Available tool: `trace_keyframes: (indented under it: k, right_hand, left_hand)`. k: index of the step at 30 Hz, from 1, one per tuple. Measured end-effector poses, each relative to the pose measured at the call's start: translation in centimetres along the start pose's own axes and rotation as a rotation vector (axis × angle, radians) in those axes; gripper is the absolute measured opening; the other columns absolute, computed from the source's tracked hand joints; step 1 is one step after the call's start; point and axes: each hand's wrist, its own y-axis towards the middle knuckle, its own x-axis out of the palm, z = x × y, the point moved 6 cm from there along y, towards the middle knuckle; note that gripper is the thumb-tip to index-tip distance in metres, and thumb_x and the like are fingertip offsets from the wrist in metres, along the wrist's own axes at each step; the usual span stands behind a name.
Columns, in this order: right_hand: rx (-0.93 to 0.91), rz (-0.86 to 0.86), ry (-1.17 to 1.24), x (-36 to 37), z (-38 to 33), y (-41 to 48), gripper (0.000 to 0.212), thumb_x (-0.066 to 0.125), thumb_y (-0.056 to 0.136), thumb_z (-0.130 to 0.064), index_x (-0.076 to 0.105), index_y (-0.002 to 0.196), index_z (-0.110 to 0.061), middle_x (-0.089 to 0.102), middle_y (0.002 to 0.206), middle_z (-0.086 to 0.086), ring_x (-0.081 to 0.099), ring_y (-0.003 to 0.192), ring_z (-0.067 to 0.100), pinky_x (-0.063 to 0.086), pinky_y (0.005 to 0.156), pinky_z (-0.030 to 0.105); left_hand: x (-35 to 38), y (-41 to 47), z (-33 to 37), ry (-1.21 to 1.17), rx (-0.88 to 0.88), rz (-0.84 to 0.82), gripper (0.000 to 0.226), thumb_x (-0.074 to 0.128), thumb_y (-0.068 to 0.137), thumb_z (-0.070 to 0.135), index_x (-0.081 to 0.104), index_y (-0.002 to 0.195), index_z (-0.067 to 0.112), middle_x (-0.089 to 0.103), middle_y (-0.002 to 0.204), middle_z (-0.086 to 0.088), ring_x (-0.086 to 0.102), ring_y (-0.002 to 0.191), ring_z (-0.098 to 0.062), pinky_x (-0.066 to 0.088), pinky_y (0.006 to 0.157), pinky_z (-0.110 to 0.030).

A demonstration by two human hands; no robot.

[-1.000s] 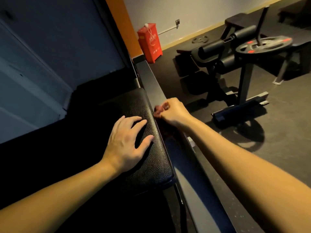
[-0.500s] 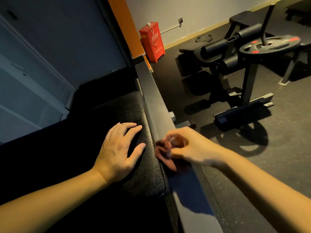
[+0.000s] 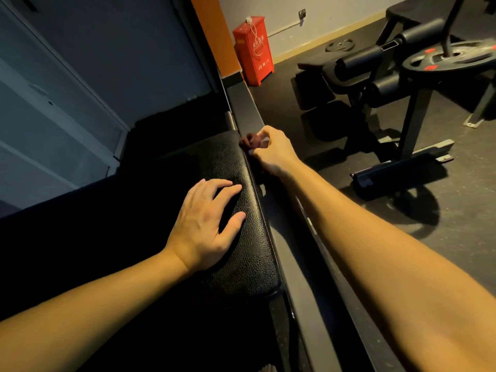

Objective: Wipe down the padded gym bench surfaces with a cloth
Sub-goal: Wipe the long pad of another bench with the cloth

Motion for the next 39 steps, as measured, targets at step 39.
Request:
trace_keyframes:
  k: [39]
  right_hand:
    - [0.11,0.487,0.134,12.9,-4.0,-37.5,0.024,0.061,0.068,-0.005,0.066,0.088,-0.017,0.07,0.079,-0.009,0.061,0.073,0.001,0.049,0.074,0.02]
  left_hand:
    - [-7.2,-19.2,-5.7,-0.167,0.183,-0.048,0.034,0.063,0.083,0.033,0.074,0.113,0.021,0.066,0.111,0.009,0.062,0.105,-0.018,0.048,0.092,-0.037]
